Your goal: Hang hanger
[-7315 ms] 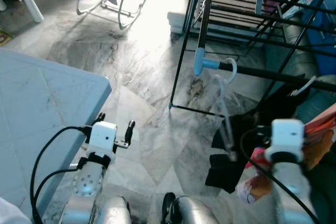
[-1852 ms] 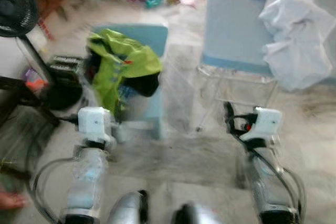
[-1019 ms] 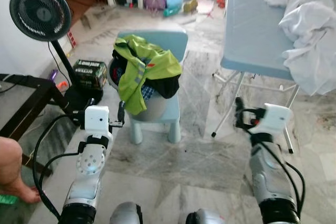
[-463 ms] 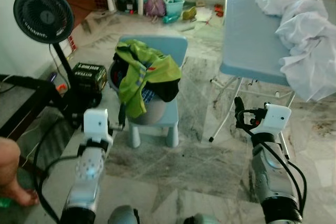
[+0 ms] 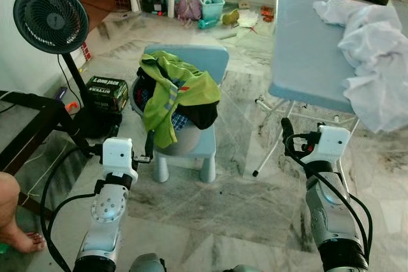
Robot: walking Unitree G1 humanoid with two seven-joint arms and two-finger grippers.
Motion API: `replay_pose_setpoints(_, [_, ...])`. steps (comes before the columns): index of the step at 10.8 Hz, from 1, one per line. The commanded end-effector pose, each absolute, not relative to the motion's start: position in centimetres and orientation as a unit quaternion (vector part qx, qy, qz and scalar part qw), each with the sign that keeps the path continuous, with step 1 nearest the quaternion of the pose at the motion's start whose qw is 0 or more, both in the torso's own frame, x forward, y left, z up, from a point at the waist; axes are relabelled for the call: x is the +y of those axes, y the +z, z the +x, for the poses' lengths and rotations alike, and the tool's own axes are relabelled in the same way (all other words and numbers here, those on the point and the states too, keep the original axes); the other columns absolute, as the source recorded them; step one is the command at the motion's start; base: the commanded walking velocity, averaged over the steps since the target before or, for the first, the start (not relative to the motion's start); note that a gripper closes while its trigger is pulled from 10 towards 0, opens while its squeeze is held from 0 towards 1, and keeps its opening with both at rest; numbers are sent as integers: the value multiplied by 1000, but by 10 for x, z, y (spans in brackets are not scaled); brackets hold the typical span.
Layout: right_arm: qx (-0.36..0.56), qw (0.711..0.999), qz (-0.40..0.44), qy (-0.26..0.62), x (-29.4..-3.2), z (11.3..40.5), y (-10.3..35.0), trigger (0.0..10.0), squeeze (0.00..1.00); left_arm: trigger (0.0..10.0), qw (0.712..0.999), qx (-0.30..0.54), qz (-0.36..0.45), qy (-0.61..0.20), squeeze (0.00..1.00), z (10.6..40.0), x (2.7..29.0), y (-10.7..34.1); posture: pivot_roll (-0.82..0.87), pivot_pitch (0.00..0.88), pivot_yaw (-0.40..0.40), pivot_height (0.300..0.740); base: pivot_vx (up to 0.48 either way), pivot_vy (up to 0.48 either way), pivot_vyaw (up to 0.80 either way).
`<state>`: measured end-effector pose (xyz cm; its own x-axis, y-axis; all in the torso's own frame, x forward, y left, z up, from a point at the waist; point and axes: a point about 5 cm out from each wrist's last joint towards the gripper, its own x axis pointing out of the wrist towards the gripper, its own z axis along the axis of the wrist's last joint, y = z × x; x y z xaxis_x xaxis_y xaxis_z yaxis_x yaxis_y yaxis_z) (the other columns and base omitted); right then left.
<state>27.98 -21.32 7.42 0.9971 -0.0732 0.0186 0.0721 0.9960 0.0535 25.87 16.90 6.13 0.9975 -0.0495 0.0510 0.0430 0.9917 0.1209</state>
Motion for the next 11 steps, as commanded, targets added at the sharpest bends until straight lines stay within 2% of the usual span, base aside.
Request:
replay_pose_setpoints(1, [-7,999,23,-38,-216,281,73,10000,20,10000,997,-37,63,-22,0,259,169,65,81,25,-75,740,266,0,0])
replay_pose_setpoints(4, [-14,999,30,-32,-200,287,73,10000,16,10000,997,-46,68,-14,0,262,175,70,102,49,-68,740,271,0,0])
replay_pose_setpoints(11, [-21,999,25,-32,-201,292,76,10000,12,10000,997,-53,62,5,0,264,175,73,101,75,-67,740,315,0,0])
